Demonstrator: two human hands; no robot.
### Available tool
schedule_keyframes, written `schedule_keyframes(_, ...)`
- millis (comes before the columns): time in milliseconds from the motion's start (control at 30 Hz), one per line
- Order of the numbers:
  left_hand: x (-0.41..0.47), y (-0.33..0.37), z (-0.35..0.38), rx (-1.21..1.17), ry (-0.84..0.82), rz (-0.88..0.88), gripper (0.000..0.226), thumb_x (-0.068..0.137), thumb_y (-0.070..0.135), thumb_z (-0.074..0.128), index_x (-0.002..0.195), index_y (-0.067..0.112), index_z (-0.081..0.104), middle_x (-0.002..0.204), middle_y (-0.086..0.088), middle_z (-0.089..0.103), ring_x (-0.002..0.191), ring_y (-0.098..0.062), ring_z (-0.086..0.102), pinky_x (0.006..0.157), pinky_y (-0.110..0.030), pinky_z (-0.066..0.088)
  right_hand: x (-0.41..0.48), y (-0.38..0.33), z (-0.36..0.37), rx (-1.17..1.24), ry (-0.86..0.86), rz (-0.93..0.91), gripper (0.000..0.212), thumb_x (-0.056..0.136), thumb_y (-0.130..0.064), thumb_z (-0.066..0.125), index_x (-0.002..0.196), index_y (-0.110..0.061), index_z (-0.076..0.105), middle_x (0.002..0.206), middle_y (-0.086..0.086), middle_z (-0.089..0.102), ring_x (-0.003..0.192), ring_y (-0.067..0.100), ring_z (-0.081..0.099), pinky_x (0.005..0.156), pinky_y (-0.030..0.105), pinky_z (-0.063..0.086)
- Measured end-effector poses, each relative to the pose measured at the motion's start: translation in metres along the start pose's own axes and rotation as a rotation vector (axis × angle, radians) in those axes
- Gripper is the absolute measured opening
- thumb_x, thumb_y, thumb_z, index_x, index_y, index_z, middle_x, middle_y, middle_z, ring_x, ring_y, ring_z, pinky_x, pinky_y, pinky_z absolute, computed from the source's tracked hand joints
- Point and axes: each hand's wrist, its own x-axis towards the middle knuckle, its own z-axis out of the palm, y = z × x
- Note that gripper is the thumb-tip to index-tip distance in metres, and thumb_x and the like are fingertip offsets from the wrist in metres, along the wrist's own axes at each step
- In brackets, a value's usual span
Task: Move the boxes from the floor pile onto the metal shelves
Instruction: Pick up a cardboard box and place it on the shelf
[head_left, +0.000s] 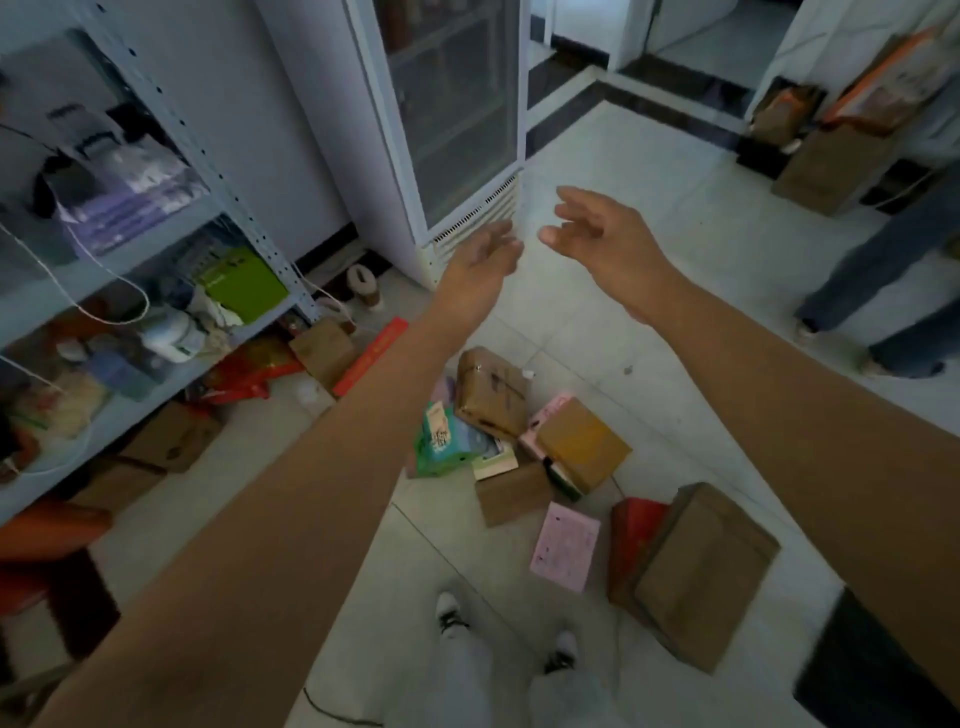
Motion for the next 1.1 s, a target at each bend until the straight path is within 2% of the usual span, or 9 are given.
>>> schedule_keyframes(100,-0.009,-0.025,0.041,0.013,-0.083,-0.050,0.040,0.102,0.017,0.051,0.141,0.008,0.048,0.120,-0.003,0.056,0.105,-0.014,0.056,0.062,0.001,0.043,-0.029,0.044,-0.025,0.069,0.060,0.114,0.060,0.088,-0.028,0.073,0.142,-0.019,0.048,0.140,0.005,0.054,0.127,0.018,0.053,0.110,0.039,0.043)
schedule_keyframes(233,-0.015,-0.069,0.094,0.012,-0.221,-0.133,0.040,0.102,0.014,0.050,0.141,0.007,0.047,0.118,-0.004,0.055,0.106,-0.015,0.054,0.062,-0.002,0.044,-0.075,0.098,-0.052,0.132,0.192,0.277,0.058,0.089,-0.020,0.072,0.141,-0.012,0.049,0.139,0.007,0.052,0.123,0.016,0.054,0.099,0.018,0.046)
schedule_keyframes(367,-0.031,-0.119,0.141,0.042,-0.395,-0.233,0.042,0.101,0.024,0.051,0.143,0.017,0.047,0.129,0.001,0.056,0.112,-0.014,0.058,0.083,-0.016,0.043,-0.126,0.146,-0.071,0.147,0.308,0.410,0.059,0.087,-0.020,0.073,0.141,-0.013,0.049,0.138,0.005,0.053,0.120,0.014,0.057,0.084,0.010,0.048)
schedule_keyframes(500,-0.055,-0.154,0.180,0.062,-0.495,-0.311,0.045,0.101,0.028,0.050,0.145,0.021,0.045,0.128,0.004,0.055,0.113,-0.010,0.057,0.086,-0.020,0.043,-0.174,0.187,-0.087,0.197,0.405,0.519,0.057,0.089,-0.012,0.070,0.142,-0.009,0.047,0.143,0.011,0.049,0.114,0.012,0.055,0.072,0.002,0.048)
schedule_keyframes(667,-0.075,-0.180,0.222,0.141,-0.577,-0.354,0.046,0.102,0.027,0.048,0.147,0.019,0.042,0.129,0.003,0.053,0.115,-0.010,0.055,0.082,-0.013,0.043,-0.216,0.234,-0.108,0.134,0.438,0.594,0.064,0.089,-0.027,0.071,0.146,-0.017,0.044,0.145,0.004,0.050,0.124,0.010,0.051,0.084,0.009,0.043)
schedule_keyframes(833,-0.084,-0.210,0.265,0.217,-0.570,-0.406,0.047,0.099,0.032,0.048,0.146,0.024,0.043,0.147,-0.003,0.048,0.132,-0.018,0.049,0.111,-0.039,0.039,-0.247,0.288,-0.129,0.144,0.482,0.688,0.063,0.089,-0.035,0.070,0.145,-0.021,0.045,0.145,0.001,0.050,0.111,0.005,0.053,0.068,0.007,0.041)
schedule_keyframes(967,-0.096,-0.253,0.302,0.305,-0.520,-0.475,0.054,0.095,0.039,0.048,0.146,0.023,0.043,0.149,-0.002,0.047,0.135,-0.020,0.046,0.113,-0.046,0.037,-0.267,0.347,-0.143,0.230,0.490,0.771,0.053,0.093,-0.027,0.066,0.142,-0.015,0.047,0.130,-0.001,0.058,0.117,0.016,0.057,0.061,0.005,0.043)
schedule_keyframes(1033,-0.098,-0.291,0.323,0.340,-0.455,-0.521,0.066,0.082,0.053,0.049,0.143,0.028,0.048,0.145,0.000,0.051,0.132,-0.020,0.049,0.111,-0.047,0.039,-0.274,0.382,-0.148,0.274,0.505,0.832,0.051,0.091,-0.030,0.069,0.137,-0.016,0.051,0.122,-0.002,0.063,0.111,0.017,0.060,0.068,0.011,0.047)
schedule_keyframes(1100,-0.099,-0.311,0.341,0.361,-0.402,-0.569,0.063,0.083,0.051,0.050,0.141,0.027,0.050,0.141,-0.005,0.053,0.130,-0.023,0.050,0.111,-0.046,0.039,-0.274,0.415,-0.152,0.248,0.469,0.846,0.047,0.088,-0.033,0.072,0.130,-0.021,0.055,0.123,-0.002,0.062,0.102,0.014,0.062,0.073,0.018,0.047)
